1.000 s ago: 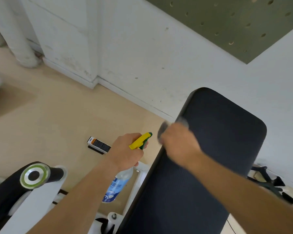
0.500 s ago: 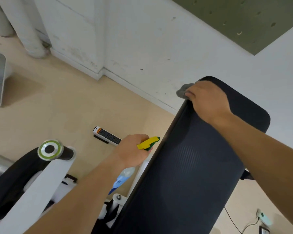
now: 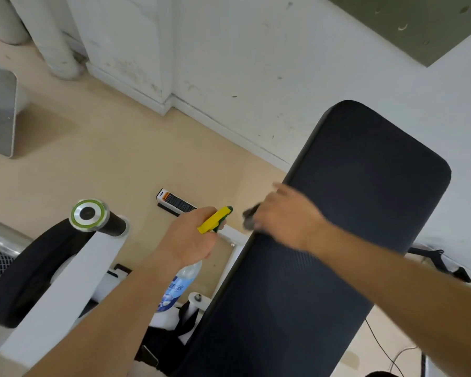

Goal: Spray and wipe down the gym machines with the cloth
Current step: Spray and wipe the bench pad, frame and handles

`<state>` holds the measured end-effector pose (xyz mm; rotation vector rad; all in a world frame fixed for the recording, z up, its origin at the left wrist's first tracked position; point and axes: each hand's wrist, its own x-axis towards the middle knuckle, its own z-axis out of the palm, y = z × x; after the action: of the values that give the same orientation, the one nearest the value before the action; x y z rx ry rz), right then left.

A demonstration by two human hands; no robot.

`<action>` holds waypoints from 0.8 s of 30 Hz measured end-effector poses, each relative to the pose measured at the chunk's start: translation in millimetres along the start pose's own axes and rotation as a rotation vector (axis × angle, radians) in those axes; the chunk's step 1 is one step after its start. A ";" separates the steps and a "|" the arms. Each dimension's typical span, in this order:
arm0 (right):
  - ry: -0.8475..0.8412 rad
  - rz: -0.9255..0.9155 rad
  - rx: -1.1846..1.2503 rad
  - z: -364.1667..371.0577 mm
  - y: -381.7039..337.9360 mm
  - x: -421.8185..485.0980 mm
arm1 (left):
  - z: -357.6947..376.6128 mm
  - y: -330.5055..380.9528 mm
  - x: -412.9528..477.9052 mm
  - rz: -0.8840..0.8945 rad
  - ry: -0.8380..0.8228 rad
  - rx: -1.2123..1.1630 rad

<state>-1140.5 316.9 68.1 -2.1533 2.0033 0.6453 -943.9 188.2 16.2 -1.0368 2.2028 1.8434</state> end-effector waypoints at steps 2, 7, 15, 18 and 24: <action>-0.030 0.165 -0.091 -17.9 42.4 9.5 | 0.3 -4.0 -2.4 -0.001 -0.001 0.002; -0.085 0.372 -0.043 -22.5 -21.5 12.8 | 0.4 -8.3 -11.9 -0.008 0.020 -0.027; -0.168 0.049 0.204 21.1 -102.0 1.8 | -2.3 -9.9 -25.5 -0.005 -0.049 0.066; 0.003 0.223 0.176 -4.3 -48.0 1.9 | 4.3 -10.6 -31.5 0.016 -0.106 0.147; 0.203 0.518 0.121 -50.1 44.5 11.4 | 28.6 -20.2 -33.0 0.016 -0.100 0.220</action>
<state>-1172.7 282.6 117.3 -1.6912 2.6622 0.3511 -917.6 227.4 7.1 -0.8695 2.2964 1.5756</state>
